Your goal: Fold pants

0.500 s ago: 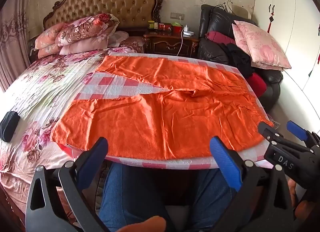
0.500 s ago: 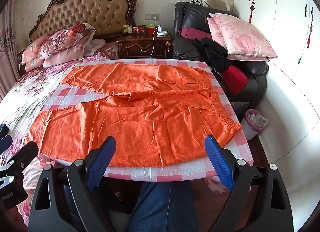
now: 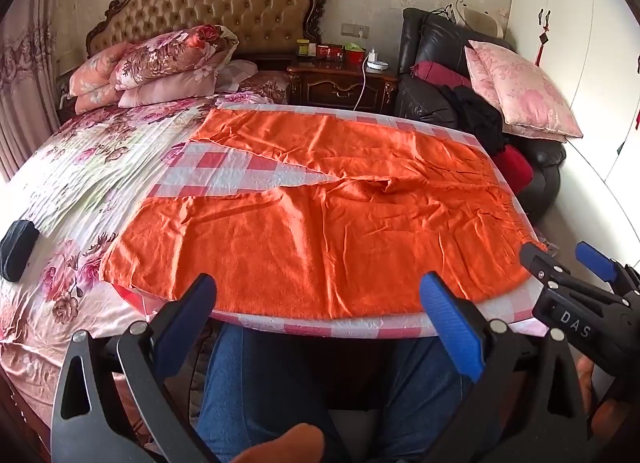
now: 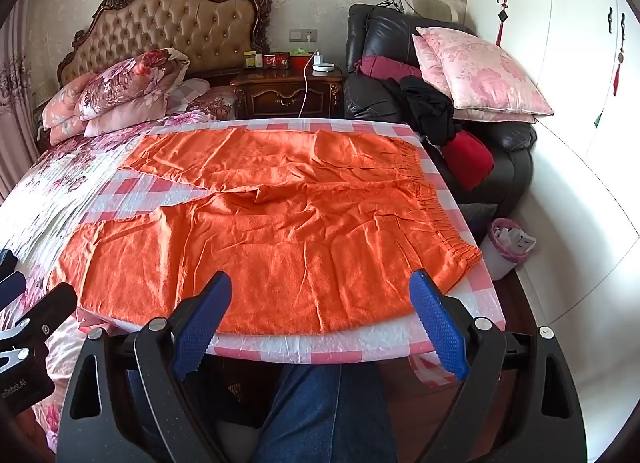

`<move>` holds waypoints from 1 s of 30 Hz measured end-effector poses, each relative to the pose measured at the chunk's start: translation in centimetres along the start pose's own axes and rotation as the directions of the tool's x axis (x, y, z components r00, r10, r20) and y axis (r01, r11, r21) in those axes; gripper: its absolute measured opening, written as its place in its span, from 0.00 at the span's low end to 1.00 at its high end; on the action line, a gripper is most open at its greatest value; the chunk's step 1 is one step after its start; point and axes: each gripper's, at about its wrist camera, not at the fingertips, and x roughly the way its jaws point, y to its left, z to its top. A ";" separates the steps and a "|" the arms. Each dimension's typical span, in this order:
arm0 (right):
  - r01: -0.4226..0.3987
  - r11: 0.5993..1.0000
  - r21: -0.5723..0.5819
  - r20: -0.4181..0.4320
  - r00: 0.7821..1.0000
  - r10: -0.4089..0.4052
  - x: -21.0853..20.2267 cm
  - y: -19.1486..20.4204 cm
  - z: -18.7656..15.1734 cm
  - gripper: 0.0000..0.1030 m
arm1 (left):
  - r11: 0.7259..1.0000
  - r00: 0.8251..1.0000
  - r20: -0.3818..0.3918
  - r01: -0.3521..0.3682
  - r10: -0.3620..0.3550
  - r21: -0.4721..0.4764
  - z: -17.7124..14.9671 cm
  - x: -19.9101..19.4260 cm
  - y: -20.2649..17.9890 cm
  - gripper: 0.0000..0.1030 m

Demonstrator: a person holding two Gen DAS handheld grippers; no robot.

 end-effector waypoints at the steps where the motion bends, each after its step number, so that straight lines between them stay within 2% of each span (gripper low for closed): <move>1: 0.001 1.000 0.001 0.001 1.000 -0.001 0.0 0.0 0.0 0.85 | 1.000 1.000 -0.002 0.002 -0.002 0.001 0.0 0.3 0.1 0.99; 30: 0.002 1.000 -0.001 0.002 1.000 -0.002 0.0 0.0 0.0 0.85 | 1.000 1.000 -0.003 0.003 -0.003 -0.001 0.8 -0.1 -0.3 0.99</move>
